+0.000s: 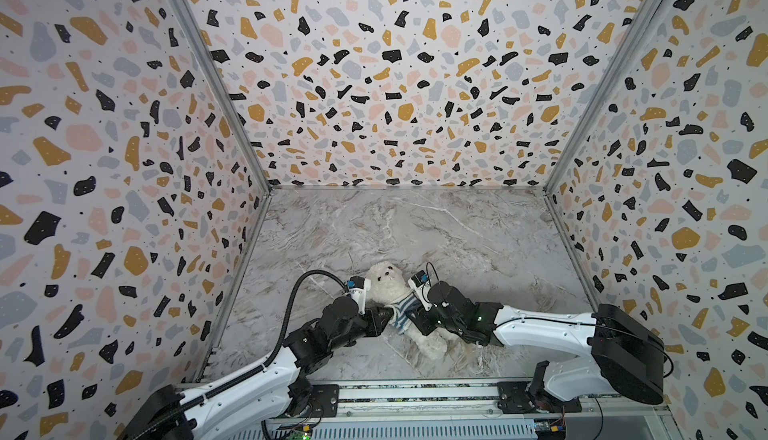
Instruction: Dress the teddy bear
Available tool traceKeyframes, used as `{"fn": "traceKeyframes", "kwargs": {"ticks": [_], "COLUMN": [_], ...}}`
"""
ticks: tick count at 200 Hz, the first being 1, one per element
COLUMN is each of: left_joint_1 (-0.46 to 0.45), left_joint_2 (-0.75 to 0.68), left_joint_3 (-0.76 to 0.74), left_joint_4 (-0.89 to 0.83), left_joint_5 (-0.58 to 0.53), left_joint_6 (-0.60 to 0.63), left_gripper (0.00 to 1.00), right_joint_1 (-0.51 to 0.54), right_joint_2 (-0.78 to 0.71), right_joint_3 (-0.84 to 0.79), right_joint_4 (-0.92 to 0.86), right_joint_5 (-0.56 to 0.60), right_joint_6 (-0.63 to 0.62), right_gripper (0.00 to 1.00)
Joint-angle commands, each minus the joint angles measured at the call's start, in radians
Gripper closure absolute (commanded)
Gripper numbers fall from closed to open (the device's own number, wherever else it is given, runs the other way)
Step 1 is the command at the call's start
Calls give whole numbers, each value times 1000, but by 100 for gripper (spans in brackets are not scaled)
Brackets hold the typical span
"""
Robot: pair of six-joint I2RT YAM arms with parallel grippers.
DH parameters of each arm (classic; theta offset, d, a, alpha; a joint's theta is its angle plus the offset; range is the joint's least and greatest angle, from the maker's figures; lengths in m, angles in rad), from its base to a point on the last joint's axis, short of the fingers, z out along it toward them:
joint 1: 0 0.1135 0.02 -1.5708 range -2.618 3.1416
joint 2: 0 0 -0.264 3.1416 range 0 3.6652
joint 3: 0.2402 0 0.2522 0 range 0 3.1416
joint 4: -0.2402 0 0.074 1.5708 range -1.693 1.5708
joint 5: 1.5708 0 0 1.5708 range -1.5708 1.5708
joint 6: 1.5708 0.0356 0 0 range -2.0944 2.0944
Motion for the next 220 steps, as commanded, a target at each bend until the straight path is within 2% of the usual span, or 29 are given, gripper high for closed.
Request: {"fn": "traceKeyframes", "kwargs": {"ticks": [1,57,84,168,220], "left_joint_1": [-3,-10,-25,-55,-69], "left_joint_2": [17,68,83,139,225], "left_joint_3": [-5,-27,-33,-61,-74], "left_joint_4": [60,76,62,85,237], "left_joint_5": [-17,-22,-29,-66,-58], "left_joint_6": [-9,-8,2,0,-21], "left_gripper": [71,80,81,66,67], "right_joint_1": [10,12,12,12,13], "right_joint_2": [-4,-9,-7,4,10], "right_joint_3": [-16,-19,-18,-12,-12], "right_joint_4": [-59,-59,-55,-50,-41], "right_joint_5": [-3,3,2,-4,-12], "right_joint_6": [12,14,13,14,20], "right_gripper": [63,63,63,63,63]}}
